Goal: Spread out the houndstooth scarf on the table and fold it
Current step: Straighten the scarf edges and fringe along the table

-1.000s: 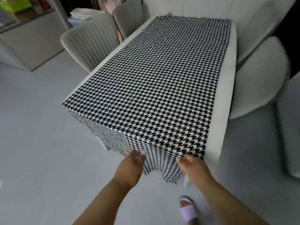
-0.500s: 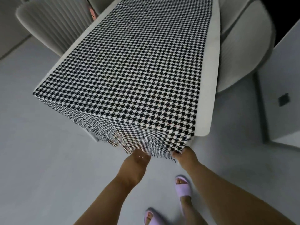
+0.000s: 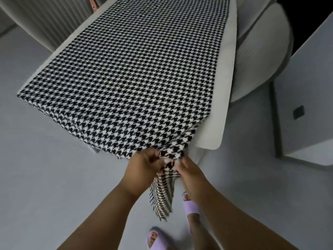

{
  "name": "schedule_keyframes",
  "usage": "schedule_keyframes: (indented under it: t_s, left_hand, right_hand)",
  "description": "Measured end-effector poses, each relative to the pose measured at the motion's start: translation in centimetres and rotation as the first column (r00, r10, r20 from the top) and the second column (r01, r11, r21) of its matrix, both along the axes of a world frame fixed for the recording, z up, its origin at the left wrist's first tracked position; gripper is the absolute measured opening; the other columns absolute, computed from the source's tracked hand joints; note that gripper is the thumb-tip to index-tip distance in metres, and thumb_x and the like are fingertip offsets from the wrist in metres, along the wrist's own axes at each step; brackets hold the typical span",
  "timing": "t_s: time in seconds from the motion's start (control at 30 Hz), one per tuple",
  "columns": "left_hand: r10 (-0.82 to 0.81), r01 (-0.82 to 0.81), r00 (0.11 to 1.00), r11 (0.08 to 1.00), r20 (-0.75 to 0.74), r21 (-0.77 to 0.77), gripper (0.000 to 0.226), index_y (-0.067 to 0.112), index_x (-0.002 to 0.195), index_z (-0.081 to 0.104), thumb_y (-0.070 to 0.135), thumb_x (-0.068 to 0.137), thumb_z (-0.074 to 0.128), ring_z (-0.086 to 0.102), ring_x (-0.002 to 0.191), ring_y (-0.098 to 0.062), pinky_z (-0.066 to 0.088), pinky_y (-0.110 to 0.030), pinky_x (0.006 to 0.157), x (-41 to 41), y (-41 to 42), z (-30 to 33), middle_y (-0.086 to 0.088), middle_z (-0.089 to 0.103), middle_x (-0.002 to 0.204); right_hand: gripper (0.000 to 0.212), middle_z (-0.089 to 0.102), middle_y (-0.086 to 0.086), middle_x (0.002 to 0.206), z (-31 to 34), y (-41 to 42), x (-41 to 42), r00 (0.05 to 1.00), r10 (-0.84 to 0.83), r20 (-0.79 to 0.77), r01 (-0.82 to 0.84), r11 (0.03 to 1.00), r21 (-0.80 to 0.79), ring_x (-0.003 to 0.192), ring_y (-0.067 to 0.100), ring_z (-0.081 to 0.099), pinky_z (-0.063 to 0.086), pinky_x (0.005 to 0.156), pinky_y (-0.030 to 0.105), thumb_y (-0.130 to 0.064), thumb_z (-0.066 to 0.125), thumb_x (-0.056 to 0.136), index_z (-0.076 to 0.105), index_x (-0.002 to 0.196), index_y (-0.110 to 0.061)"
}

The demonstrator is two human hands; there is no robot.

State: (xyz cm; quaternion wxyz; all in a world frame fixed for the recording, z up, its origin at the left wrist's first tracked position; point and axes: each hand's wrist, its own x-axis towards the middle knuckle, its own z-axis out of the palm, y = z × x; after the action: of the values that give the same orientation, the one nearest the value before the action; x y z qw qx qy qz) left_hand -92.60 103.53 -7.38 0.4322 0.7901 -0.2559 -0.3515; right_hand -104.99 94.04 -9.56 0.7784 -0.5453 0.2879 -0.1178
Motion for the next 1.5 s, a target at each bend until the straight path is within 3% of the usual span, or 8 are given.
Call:
schedule_keyframes:
  t_s: [0.27,0.37,0.57,0.7,0.87,1.03,1.2,1.5]
  left_hand:
    - [0.158,-0.198,0.974,0.944,-0.165,-0.263,0.008,0.009,0.094,0.062,0.012,0.088,0.065,0.067,0.065,-0.013,0.059,-0.030,0.065,2.8,-1.5,4.2,-0.004,0.064,0.077]
    - [0.216,-0.236,0.970,0.949,-0.112,-0.211,0.026,0.022,0.106,0.056,0.029,0.084,0.069,0.062,0.077,-0.013,0.056,-0.029,0.066,2.8,-0.2,3.9,0.001,0.059,0.092]
    - [0.069,-0.086,0.991,0.986,-0.118,-0.145,0.021,0.012,0.085,0.057,0.020,0.081,0.075,0.045,0.062,-0.004,0.042,-0.016,0.061,0.2,2.2,3.6,0.004,0.052,0.072]
    - [0.147,-0.163,0.985,0.962,-0.087,-0.218,0.029,0.010,0.062,0.053,0.015,0.086,0.069,0.033,0.051,-0.012,0.031,-0.021,0.049,1.3,1.8,5.0,0.002,0.043,0.053]
    - [0.166,-0.199,0.977,0.936,-0.132,-0.292,0.027,0.013,0.063,0.059,0.019,0.089,0.064,0.043,0.052,-0.016,0.037,-0.023,0.050,2.7,1.8,7.7,-0.006,0.055,0.058]
    - [0.321,-0.380,0.923,0.840,-0.211,-0.386,0.022,0.015,0.072,0.059,0.029,0.087,0.066,0.050,0.065,-0.021,0.044,-0.034,0.063,5.3,2.0,8.8,-0.011,0.058,0.072]
    - [0.399,-0.479,0.877,0.757,-0.267,-0.445,0.008,0.018,0.101,0.055,0.014,0.094,0.058,0.057,0.084,-0.013,0.049,-0.033,0.089,5.8,2.9,8.9,0.003,0.058,0.088]
    - [0.194,-0.322,0.892,0.906,-0.409,-0.274,0.027,0.003,0.095,0.063,0.025,0.082,0.072,0.061,0.076,-0.012,0.050,-0.026,0.073,0.3,4.7,7.5,-0.001,0.067,0.082]
  right_hand:
    - [0.030,0.049,-0.010,0.053,-2.0,1.8,-0.9,0.941,0.158,-0.299,-0.216,0.961,-0.172,0.055,0.003,0.042,0.033,0.058,0.021,-0.025,0.075,0.080,0.057,0.056,-0.021]
    - [0.015,0.071,-0.002,0.078,0.6,1.1,0.5,0.983,0.032,-0.182,-0.039,0.999,-0.032,0.074,0.007,0.063,0.046,0.073,0.023,-0.021,0.070,0.084,0.072,0.090,-0.007]
    - [0.106,0.065,0.002,0.123,3.9,-0.6,5.4,0.979,-0.077,-0.188,0.095,0.992,0.087,0.113,0.022,0.061,0.043,0.104,0.047,-0.079,0.074,0.041,0.057,0.127,-0.020]
    - [0.078,0.065,0.000,0.124,4.5,-0.7,5.6,0.996,-0.006,-0.085,0.020,0.986,0.164,0.120,0.024,0.057,0.038,0.106,0.051,-0.077,0.065,0.061,0.063,0.121,-0.026]
    - [0.057,0.065,-0.024,0.108,3.9,0.2,3.6,0.967,0.240,-0.087,-0.238,0.971,0.035,0.104,-0.010,0.058,0.044,0.092,0.017,-0.068,0.071,0.061,0.061,0.108,-0.037]
    - [0.027,0.073,-0.001,0.102,2.6,0.1,1.9,0.880,0.346,-0.326,-0.417,0.891,-0.179,0.096,0.012,0.067,0.049,0.096,0.044,-0.033,0.078,0.074,0.068,0.097,-0.023]
    - [0.025,0.069,-0.016,0.108,5.9,0.4,2.5,0.926,0.268,-0.265,-0.326,0.923,-0.206,0.105,0.005,0.063,0.047,0.096,0.031,-0.041,0.065,0.086,0.065,0.107,-0.028]
    - [0.012,0.069,0.002,0.102,9.2,0.9,7.2,0.990,0.043,-0.136,-0.047,0.999,-0.020,0.102,0.022,0.061,0.048,0.090,0.037,-0.016,0.061,0.090,0.068,0.095,-0.025]
